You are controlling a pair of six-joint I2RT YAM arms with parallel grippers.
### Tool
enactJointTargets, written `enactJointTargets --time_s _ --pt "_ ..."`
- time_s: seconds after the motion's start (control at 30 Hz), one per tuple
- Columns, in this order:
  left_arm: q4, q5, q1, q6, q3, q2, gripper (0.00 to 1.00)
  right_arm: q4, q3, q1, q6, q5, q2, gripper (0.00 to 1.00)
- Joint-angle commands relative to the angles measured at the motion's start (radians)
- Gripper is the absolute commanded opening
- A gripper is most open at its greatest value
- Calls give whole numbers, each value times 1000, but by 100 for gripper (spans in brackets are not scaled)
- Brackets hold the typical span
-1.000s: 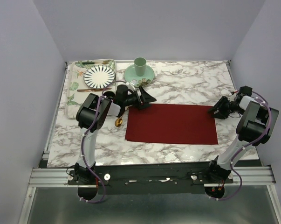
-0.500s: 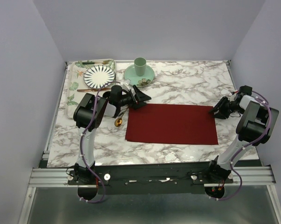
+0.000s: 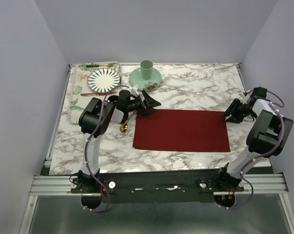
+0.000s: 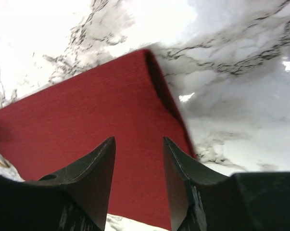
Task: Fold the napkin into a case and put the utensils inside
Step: Smooth out the rectangle-folded napkin at the center of the board.
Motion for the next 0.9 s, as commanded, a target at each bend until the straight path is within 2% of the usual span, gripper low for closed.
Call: enactJointTargets --time_s 0.0,0.17,0.47,0.67,0.87 --pt "-105 -18 -14 53 12 72 99 -54 20 1 -64 -90 -23 52" --pt "-119 -14 -19 56 24 74 99 -43 4 68 -62 -138 -14 52" --pt "-151 -5 -45 89 10 58 99 -17 58 90 -62 -15 84 52" --pt "-223 9 1 145 6 -9 99 -62 96 88 -51 14 119 50" --pt "-205 67 50 136 -17 -22 99 -74 95 88 -38 32 136 47"
